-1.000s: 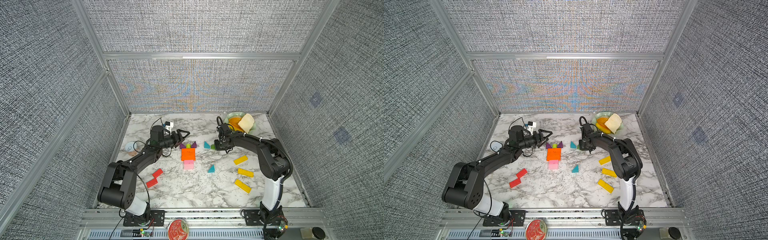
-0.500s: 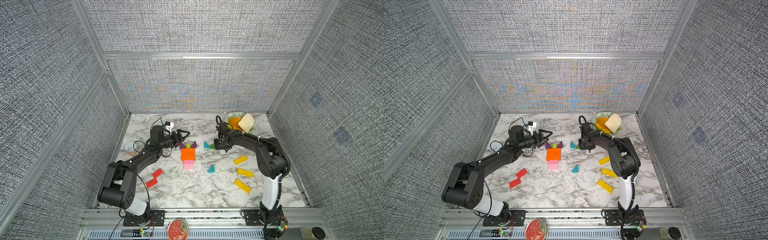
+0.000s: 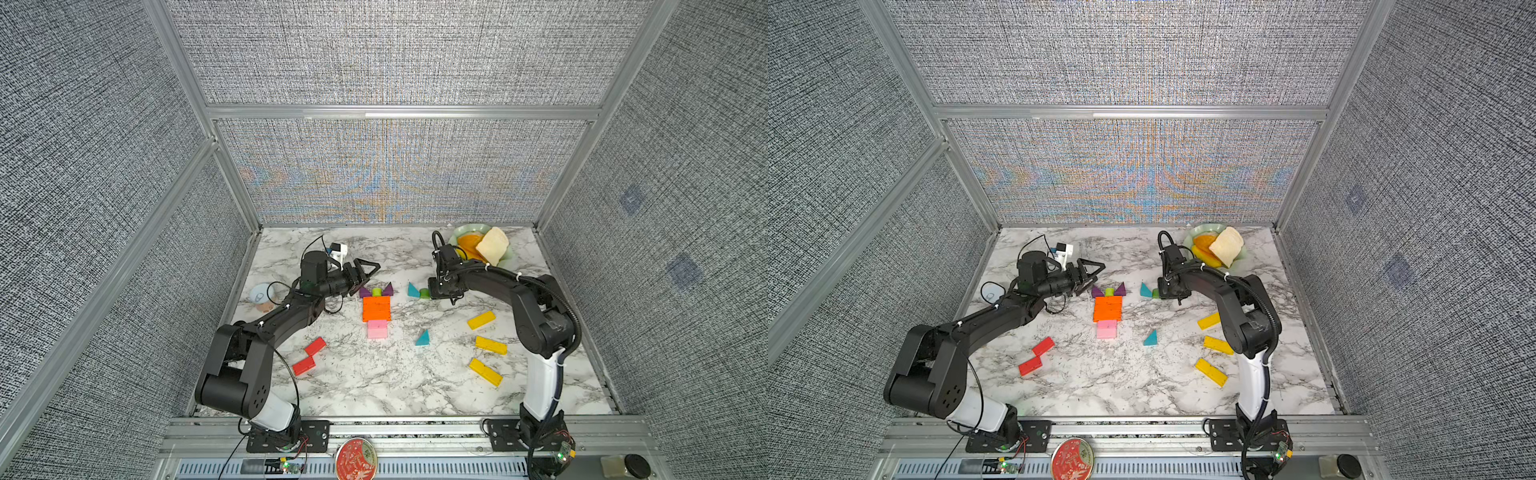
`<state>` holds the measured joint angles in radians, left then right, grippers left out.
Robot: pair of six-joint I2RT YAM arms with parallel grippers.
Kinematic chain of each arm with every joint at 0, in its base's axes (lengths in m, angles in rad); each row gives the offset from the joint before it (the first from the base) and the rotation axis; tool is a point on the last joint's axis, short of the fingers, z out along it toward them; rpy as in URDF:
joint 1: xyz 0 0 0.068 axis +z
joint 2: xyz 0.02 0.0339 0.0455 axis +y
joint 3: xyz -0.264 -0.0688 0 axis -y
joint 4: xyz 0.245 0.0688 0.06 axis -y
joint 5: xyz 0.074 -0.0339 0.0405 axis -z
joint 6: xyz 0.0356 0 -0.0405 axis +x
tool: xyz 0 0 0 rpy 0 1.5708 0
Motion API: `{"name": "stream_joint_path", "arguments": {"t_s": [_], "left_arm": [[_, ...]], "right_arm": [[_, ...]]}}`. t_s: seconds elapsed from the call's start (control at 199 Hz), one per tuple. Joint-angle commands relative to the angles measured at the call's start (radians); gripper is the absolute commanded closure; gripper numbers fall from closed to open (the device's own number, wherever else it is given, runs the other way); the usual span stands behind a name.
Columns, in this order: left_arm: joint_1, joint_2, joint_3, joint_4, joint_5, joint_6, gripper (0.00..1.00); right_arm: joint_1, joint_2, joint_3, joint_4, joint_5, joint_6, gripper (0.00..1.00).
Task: Assemble a carrot with building blocks
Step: Assemble the building block at the center of the board, then pick up the building block from the center of the board.
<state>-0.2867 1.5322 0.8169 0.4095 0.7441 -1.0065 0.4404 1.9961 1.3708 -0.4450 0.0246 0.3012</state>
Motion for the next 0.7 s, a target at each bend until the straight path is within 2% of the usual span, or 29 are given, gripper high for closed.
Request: {"name": "stream_joint_path", "arguments": {"t_s": [0.0,0.11,0.231,0.426,0.547,0.697], "left_arm": [[-0.001,0.003,0.010,0.019,0.014,0.000,0.19],[-0.002,0.002,0.009,0.018,0.015,-0.001,0.19],[-0.003,-0.005,0.008,0.018,0.015,-0.003,0.19],[-0.006,-0.007,0.007,0.021,0.014,-0.006,0.19],[-0.010,-0.008,0.005,0.020,0.013,-0.006,0.19],[-0.012,-0.012,0.007,0.013,0.006,0.002,0.19]], "right_arm": [[0.005,-0.071,-0.033,0.006,0.024,0.027,0.56],[0.040,-0.161,-0.080,-0.020,0.052,0.033,0.52],[0.126,-0.266,-0.163,-0.062,0.118,0.075,0.44],[0.297,-0.409,-0.305,-0.080,0.131,0.256,0.29],[0.386,-0.413,-0.335,-0.079,0.145,0.361,0.28],[0.461,-0.352,-0.335,-0.076,0.162,0.383,0.28]]}}
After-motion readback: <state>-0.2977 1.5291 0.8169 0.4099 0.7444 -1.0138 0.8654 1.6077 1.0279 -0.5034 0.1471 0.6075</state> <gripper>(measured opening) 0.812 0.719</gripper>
